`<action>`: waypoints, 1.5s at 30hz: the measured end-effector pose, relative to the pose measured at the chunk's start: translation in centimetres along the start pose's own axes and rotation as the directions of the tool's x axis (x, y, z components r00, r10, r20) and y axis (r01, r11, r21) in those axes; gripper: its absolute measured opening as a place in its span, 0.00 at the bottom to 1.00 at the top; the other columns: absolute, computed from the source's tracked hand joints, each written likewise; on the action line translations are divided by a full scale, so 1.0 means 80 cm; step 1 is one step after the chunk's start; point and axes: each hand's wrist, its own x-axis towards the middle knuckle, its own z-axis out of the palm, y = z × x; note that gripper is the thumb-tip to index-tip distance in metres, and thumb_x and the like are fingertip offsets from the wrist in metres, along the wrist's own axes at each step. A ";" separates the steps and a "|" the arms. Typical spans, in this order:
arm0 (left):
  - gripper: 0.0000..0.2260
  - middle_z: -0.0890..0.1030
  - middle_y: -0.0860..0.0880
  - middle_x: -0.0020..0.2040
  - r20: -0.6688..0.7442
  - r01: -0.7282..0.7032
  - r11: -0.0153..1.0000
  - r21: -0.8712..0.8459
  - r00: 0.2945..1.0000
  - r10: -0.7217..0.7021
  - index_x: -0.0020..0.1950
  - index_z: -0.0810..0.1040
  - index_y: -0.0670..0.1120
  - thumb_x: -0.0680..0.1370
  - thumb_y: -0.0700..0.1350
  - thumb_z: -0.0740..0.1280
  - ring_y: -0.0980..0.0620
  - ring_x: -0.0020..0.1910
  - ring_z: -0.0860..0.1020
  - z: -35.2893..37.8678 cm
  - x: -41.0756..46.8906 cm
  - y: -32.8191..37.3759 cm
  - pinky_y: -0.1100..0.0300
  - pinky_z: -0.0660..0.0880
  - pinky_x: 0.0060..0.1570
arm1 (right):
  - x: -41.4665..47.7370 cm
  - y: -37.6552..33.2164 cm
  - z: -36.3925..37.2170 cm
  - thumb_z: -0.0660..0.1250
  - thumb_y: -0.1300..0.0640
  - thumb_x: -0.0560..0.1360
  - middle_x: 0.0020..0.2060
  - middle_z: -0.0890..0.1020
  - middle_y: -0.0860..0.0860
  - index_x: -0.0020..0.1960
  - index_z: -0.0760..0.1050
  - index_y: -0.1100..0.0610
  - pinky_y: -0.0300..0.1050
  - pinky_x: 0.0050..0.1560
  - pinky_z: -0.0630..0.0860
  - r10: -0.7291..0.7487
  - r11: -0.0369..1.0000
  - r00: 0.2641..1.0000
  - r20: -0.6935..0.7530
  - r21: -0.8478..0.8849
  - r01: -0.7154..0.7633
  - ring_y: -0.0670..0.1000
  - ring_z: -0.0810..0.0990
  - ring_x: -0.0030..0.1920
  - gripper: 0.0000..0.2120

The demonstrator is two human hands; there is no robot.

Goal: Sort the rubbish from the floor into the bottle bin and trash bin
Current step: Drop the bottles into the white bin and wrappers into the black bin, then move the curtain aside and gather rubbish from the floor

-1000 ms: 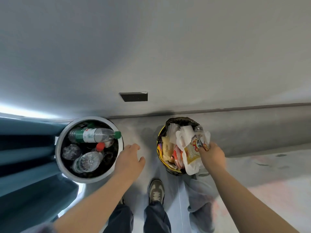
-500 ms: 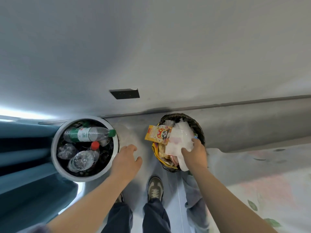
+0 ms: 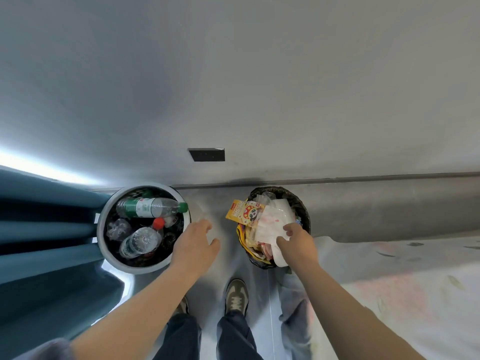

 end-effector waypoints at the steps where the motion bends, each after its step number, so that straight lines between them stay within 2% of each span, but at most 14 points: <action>1: 0.17 0.74 0.50 0.64 0.004 0.004 1.000 0.000 1.000 -0.004 0.66 0.70 0.47 0.77 0.48 0.63 0.50 0.59 0.75 -0.003 -0.007 0.000 0.56 0.72 0.55 | -0.008 -0.002 -0.002 0.63 0.59 0.75 0.64 0.76 0.55 0.67 0.70 0.57 0.42 0.52 0.71 -0.008 1.000 1.000 0.004 -0.003 0.008 0.55 0.76 0.59 0.20; 6: 0.17 0.75 0.49 0.62 0.017 0.035 0.999 0.001 0.999 -0.035 0.64 0.71 0.46 0.76 0.47 0.63 0.48 0.58 0.75 -0.033 -0.049 0.008 0.56 0.72 0.54 | -0.059 -0.018 -0.018 0.64 0.57 0.75 0.62 0.78 0.54 0.66 0.71 0.56 0.44 0.55 0.73 -0.068 0.997 0.998 0.014 -0.021 0.069 0.54 0.76 0.60 0.19; 10: 0.18 0.74 0.48 0.63 0.013 0.027 1.000 -0.010 1.000 -0.027 0.66 0.71 0.45 0.77 0.47 0.63 0.47 0.58 0.75 -0.078 -0.098 0.025 0.54 0.73 0.56 | -0.112 -0.043 -0.046 0.63 0.57 0.75 0.60 0.78 0.53 0.65 0.71 0.55 0.44 0.53 0.73 -0.127 0.990 0.991 0.034 -0.063 0.129 0.53 0.76 0.58 0.18; 13: 0.19 0.74 0.47 0.63 0.009 0.023 1.000 0.011 1.000 -0.023 0.67 0.70 0.46 0.77 0.48 0.63 0.47 0.59 0.75 -0.113 -0.142 0.036 0.54 0.73 0.57 | -0.156 -0.069 -0.072 0.63 0.57 0.75 0.60 0.78 0.52 0.65 0.72 0.55 0.46 0.54 0.75 -0.228 0.963 0.972 0.054 -0.132 0.233 0.54 0.77 0.56 0.18; 16: 0.19 0.73 0.48 0.63 0.014 0.037 0.999 0.015 0.999 -0.037 0.68 0.69 0.46 0.78 0.49 0.62 0.47 0.60 0.74 -0.141 -0.187 0.040 0.55 0.72 0.57 | -0.200 -0.098 -0.096 0.63 0.57 0.75 0.58 0.79 0.52 0.63 0.73 0.54 0.46 0.54 0.75 -0.369 0.880 0.922 0.116 -0.276 0.387 0.53 0.78 0.55 0.16; 20: 0.15 0.75 0.46 0.59 -0.044 0.087 0.996 -0.032 0.995 -0.088 0.62 0.72 0.44 0.77 0.48 0.63 0.45 0.56 0.76 -0.165 -0.247 0.032 0.54 0.73 0.54 | -0.255 -0.130 -0.116 0.61 0.56 0.75 0.57 0.79 0.50 0.60 0.74 0.53 0.45 0.52 0.72 -0.539 0.673 0.792 0.286 -0.419 0.609 0.52 0.76 0.57 0.14; 23: 0.14 0.76 0.48 0.57 -0.091 0.163 0.982 -0.098 0.981 -0.172 0.60 0.72 0.45 0.76 0.48 0.64 0.47 0.54 0.76 -0.177 -0.292 0.011 0.56 0.73 0.51 | -0.295 -0.157 -0.119 0.61 0.57 0.74 0.59 0.78 0.51 0.59 0.74 0.54 0.46 0.53 0.72 -0.593 0.555 0.716 0.368 -0.457 0.695 0.54 0.76 0.58 0.14; 27: 0.10 0.77 0.50 0.52 -0.157 0.247 0.953 -0.173 0.949 -0.274 0.52 0.71 0.48 0.75 0.50 0.65 0.47 0.51 0.77 -0.181 -0.349 -0.038 0.57 0.72 0.46 | -0.356 -0.189 -0.100 0.62 0.55 0.75 0.61 0.75 0.50 0.65 0.71 0.52 0.43 0.56 0.69 -0.644 0.370 0.594 0.482 -0.483 0.794 0.52 0.74 0.62 0.18; 30: 0.13 0.78 0.49 0.54 -0.212 0.298 0.929 -0.218 0.915 -0.343 0.57 0.73 0.47 0.75 0.50 0.65 0.47 0.53 0.77 -0.179 -0.400 -0.082 0.59 0.69 0.44 | -0.408 -0.201 -0.065 0.63 0.55 0.74 0.60 0.77 0.50 0.64 0.72 0.52 0.45 0.58 0.72 -0.675 0.247 0.493 0.548 -0.462 0.852 0.51 0.75 0.60 0.18; 33: 0.12 0.78 0.48 0.56 -0.265 0.350 0.902 -0.254 0.871 -0.413 0.57 0.73 0.47 0.76 0.50 0.64 0.46 0.55 0.77 -0.164 -0.465 -0.131 0.59 0.68 0.46 | -0.470 -0.196 -0.015 0.64 0.54 0.73 0.59 0.78 0.50 0.64 0.72 0.52 0.47 0.57 0.75 -0.674 0.116 0.399 0.622 -0.444 0.888 0.52 0.76 0.59 0.19; 36: 0.10 0.79 0.46 0.54 -0.297 0.403 0.862 -0.309 0.820 -0.490 0.53 0.73 0.46 0.75 0.48 0.63 0.45 0.54 0.77 -0.127 -0.551 -0.185 0.58 0.70 0.47 | -0.542 -0.173 0.043 0.64 0.55 0.73 0.60 0.78 0.50 0.64 0.72 0.53 0.43 0.55 0.73 -0.653 -0.003 0.296 0.697 -0.393 0.919 0.52 0.76 0.59 0.19; 39: 0.15 0.78 0.48 0.56 -0.266 0.470 0.794 -0.385 0.768 -0.583 0.58 0.74 0.46 0.74 0.50 0.63 0.46 0.57 0.77 -0.073 -0.650 -0.243 0.58 0.72 0.51 | -0.620 -0.132 0.108 0.64 0.55 0.74 0.60 0.78 0.51 0.65 0.72 0.53 0.42 0.55 0.71 -0.601 -0.132 0.197 0.775 -0.340 0.931 0.52 0.76 0.59 0.20; 42: 0.16 0.79 0.51 0.56 -0.281 0.524 0.729 -0.441 0.691 -0.666 0.60 0.74 0.50 0.74 0.51 0.62 0.49 0.58 0.78 -0.019 -0.743 -0.293 0.60 0.71 0.48 | -0.690 -0.086 0.170 0.64 0.54 0.74 0.60 0.78 0.50 0.64 0.73 0.53 0.42 0.57 0.72 -0.532 -0.244 0.107 0.840 -0.273 0.930 0.51 0.76 0.60 0.19; 45: 0.17 0.77 0.51 0.61 -0.260 0.579 0.632 -0.515 0.598 -0.759 0.63 0.72 0.48 0.76 0.51 0.63 0.50 0.62 0.74 0.025 -0.817 -0.324 0.59 0.70 0.56 | -0.745 -0.046 0.214 0.64 0.54 0.74 0.60 0.78 0.50 0.64 0.72 0.53 0.41 0.58 0.71 -0.454 -0.339 0.040 0.890 -0.214 0.916 0.51 0.76 0.61 0.19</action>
